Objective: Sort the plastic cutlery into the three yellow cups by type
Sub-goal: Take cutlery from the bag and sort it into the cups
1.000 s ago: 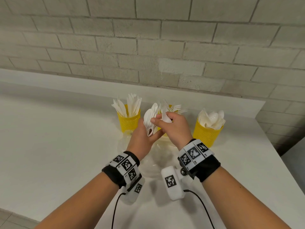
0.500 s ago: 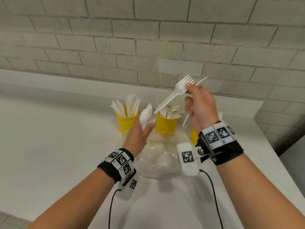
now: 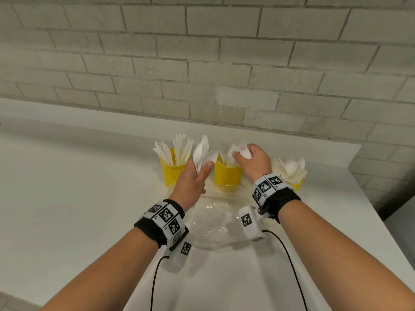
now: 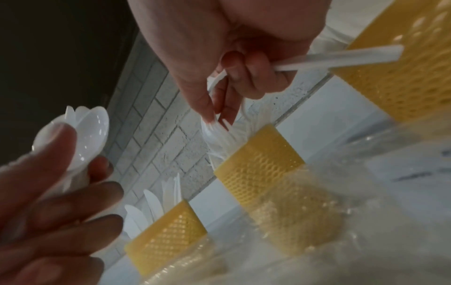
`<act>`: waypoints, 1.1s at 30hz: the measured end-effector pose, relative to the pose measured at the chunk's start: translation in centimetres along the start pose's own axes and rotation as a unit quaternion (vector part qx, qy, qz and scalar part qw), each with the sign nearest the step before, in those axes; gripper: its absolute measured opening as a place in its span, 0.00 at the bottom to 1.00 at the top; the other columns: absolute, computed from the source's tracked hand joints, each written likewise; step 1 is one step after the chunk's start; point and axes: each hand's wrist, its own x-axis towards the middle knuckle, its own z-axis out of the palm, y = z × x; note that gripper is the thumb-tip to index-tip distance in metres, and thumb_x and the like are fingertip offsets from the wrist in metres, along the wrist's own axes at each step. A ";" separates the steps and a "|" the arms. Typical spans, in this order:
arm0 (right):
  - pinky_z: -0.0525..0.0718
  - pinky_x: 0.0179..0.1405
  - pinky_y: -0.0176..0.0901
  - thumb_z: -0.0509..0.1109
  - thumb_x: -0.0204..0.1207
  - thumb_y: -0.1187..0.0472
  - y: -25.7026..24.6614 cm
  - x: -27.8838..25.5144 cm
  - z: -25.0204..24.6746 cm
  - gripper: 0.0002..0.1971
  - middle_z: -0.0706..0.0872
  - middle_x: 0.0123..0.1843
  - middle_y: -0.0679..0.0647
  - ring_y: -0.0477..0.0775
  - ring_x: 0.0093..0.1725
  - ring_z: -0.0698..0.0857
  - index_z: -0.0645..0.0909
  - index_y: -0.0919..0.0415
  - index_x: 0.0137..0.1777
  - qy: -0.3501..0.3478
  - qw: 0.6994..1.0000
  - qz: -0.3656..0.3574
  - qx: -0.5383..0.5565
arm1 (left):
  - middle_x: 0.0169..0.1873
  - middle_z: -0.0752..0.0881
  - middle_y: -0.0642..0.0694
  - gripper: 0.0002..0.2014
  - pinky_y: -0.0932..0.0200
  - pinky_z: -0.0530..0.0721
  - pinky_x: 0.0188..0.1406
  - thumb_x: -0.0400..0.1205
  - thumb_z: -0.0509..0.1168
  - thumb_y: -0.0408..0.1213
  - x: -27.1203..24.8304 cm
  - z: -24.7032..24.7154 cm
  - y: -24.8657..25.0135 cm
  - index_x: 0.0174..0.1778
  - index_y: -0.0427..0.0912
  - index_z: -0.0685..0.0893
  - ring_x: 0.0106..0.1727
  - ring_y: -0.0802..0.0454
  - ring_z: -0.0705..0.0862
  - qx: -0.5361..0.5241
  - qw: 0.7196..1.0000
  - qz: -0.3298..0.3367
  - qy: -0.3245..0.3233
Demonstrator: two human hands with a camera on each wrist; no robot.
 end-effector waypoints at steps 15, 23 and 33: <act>0.78 0.49 0.43 0.63 0.82 0.59 -3.7 1.9 -1.7 0.10 0.82 0.45 0.50 0.53 0.48 0.80 0.82 0.60 0.57 0.107 0.983 -0.110 0.096 | 0.34 0.72 0.49 0.13 0.61 0.79 0.27 0.84 0.58 0.30 0.3 -0.1 -0.1 0.62 0.46 0.67 0.27 0.56 0.72 -0.053 0.998 -0.033 -0.029; 0.87 0.48 0.53 0.66 0.78 0.66 -1.0 1.6 0.1 0.06 0.84 0.45 0.55 0.57 0.41 0.86 0.81 0.55 0.45 0.079 0.991 -0.086 0.057 | 0.34 0.70 0.49 0.06 0.61 0.81 0.32 0.87 0.56 0.34 0.1 -0.4 0.1 0.58 0.46 0.68 0.25 0.61 0.71 -0.073 0.994 -0.042 -0.063; 0.74 0.63 0.47 0.62 0.77 0.64 -1.7 -0.4 0.2 0.16 0.77 0.58 0.56 0.57 0.59 0.74 0.86 0.52 0.60 0.031 0.980 -0.154 -0.118 | 0.34 0.71 0.51 0.19 0.63 0.80 0.31 0.86 0.59 0.39 0.3 -0.1 -0.2 0.72 0.44 0.65 0.29 0.57 0.71 -0.048 0.997 -0.047 -0.042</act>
